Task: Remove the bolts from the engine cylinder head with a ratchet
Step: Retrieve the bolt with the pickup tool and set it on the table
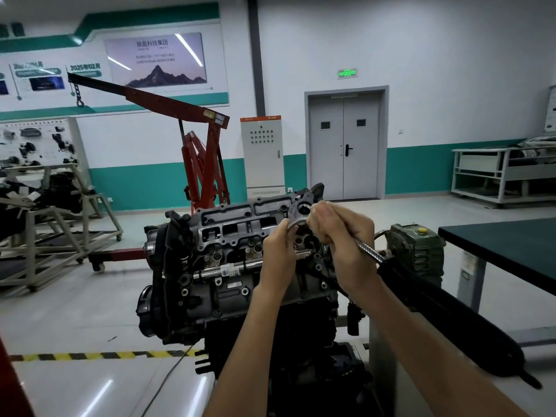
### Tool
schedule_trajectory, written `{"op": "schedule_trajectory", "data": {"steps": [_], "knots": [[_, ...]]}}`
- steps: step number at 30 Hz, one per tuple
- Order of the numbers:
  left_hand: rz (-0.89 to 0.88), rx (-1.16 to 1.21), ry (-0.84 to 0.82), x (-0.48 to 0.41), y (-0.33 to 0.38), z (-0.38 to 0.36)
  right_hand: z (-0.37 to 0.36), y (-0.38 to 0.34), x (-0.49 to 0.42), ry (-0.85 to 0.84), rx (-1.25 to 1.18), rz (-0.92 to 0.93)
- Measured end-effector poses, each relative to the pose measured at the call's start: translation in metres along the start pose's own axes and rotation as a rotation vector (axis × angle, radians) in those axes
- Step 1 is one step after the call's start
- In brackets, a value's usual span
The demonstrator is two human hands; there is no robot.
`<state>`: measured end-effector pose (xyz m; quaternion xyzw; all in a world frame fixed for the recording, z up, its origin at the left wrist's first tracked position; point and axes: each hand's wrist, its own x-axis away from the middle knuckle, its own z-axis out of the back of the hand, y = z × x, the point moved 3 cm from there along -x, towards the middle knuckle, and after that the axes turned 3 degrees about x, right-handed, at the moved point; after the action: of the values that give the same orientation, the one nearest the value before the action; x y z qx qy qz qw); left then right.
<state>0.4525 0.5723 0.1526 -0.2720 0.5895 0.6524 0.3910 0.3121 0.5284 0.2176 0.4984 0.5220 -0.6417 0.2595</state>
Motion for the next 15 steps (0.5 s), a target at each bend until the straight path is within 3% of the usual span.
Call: {"op": "schedule_trajectory", "data": {"steps": [6,15], "knots": [[-0.037,-0.177,-0.091,-0.001,-0.005,0.005,-0.002,0.012,0.004,0.044,-0.012,-0.022],[-0.086,-0.233,-0.261,-0.012,0.003,0.019,0.004,0.005,-0.002,0.088,-0.111,0.051]]}}
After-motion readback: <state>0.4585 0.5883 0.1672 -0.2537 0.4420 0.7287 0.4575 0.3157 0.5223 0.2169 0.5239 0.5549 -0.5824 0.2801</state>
